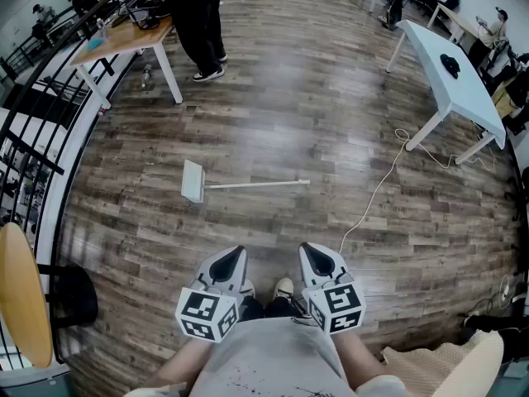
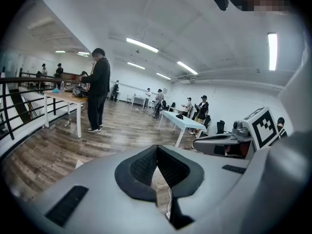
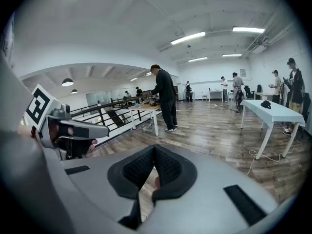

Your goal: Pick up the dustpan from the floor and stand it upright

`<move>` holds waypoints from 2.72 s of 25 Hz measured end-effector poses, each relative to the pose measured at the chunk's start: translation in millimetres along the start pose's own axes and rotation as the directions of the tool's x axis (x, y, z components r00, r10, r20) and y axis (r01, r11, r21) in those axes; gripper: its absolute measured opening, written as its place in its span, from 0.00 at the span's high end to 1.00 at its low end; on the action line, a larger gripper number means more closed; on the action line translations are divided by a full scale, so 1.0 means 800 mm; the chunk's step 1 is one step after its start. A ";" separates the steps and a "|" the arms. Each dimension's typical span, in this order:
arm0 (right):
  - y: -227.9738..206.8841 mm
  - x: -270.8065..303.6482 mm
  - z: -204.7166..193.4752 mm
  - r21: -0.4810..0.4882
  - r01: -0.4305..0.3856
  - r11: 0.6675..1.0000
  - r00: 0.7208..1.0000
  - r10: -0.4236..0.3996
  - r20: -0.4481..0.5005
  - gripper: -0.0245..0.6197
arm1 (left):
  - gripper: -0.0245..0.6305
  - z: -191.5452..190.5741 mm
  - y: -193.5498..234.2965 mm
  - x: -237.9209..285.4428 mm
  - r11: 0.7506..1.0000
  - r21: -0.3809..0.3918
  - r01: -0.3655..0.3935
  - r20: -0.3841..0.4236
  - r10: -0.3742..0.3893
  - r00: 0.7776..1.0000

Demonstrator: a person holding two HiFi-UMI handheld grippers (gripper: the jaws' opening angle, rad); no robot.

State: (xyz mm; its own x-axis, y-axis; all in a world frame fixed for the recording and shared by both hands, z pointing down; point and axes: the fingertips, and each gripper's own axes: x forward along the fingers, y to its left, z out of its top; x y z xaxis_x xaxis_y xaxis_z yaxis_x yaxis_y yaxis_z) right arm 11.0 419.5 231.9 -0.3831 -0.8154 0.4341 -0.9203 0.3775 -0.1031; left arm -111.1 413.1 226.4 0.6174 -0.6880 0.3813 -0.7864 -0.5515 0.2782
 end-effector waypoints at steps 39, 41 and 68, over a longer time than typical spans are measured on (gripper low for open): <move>-0.008 0.044 0.027 0.075 0.145 0.987 0.988 -0.148 0.046 0.92 | 0.93 0.018 0.081 0.016 0.995 0.039 0.095 -0.031 -0.094 0.995; -0.023 0.055 0.028 0.081 0.144 0.986 0.988 -0.147 0.044 0.92 | 0.93 0.024 0.082 0.033 0.995 0.039 0.095 -0.032 -0.094 0.995; -0.335 0.284 0.129 0.076 -0.020 0.997 1.000 0.021 -0.012 0.92 | 0.93 0.177 0.106 0.366 1.000 0.015 -0.019 -0.041 0.020 0.999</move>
State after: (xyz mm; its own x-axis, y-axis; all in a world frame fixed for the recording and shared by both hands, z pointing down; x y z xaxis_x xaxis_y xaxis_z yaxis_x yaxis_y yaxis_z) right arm 162.3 87.5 266.2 -0.4011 -0.8020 0.4426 -0.9159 0.3589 -0.1797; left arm 5.7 98.2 237.1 0.6005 -0.6790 0.4224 -0.7977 -0.5453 0.2575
